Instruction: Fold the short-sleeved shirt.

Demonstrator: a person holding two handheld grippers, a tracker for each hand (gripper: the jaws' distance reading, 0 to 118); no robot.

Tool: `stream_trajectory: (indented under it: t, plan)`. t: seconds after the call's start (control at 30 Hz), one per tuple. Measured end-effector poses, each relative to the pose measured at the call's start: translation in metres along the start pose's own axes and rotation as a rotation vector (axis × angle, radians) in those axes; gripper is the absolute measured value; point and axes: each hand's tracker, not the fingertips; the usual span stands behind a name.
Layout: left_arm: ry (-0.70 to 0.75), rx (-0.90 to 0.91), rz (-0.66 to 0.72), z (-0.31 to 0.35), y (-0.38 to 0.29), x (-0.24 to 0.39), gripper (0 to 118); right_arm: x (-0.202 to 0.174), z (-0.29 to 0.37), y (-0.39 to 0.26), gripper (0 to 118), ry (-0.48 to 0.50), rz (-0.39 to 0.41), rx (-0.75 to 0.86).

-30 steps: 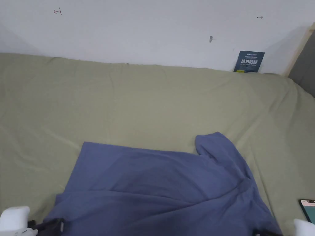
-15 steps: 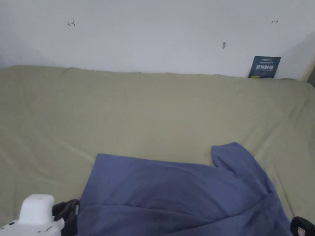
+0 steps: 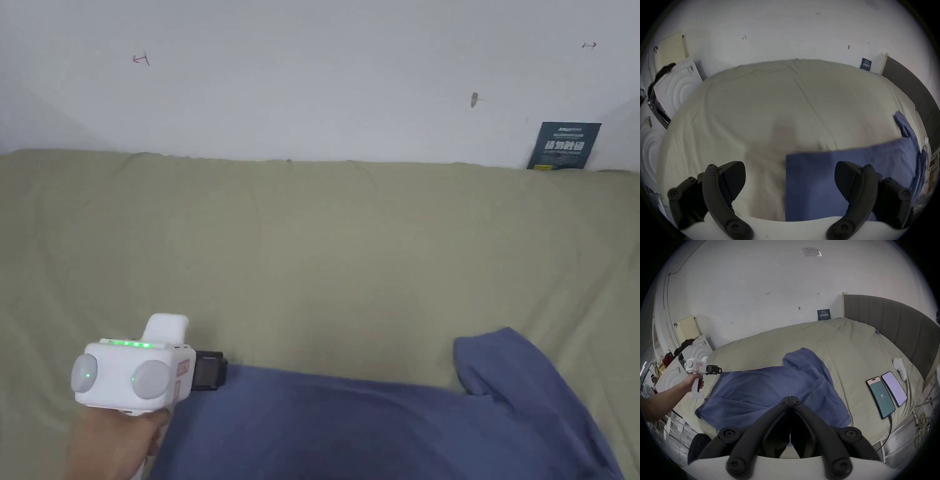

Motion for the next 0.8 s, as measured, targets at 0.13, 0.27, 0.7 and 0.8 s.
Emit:
stream_trajectory:
  t: [0.13, 0.27, 0.7, 0.8]
  plan:
    - [0.058, -0.097, -0.102, -0.019, 0.000, 0.019, 54, 0.015, -0.017, 0.009, 0, -0.033, -0.015, -0.023]
    - [0.002, -0.092, -0.075, -0.004, -0.006, 0.038, 1, 0.030, -0.062, 0.037, 13, -0.081, 0.078, -0.074]
    - [-0.132, 0.067, -0.042, 0.090, -0.014, 0.040, 0, 0.104, -0.307, 0.116, 101, -0.264, 0.147, -0.396]
    - [-0.137, 0.072, -0.029, 0.092, -0.014, 0.036, 0, 0.094, -0.308, 0.106, 8, -0.248, 0.196, -0.506]
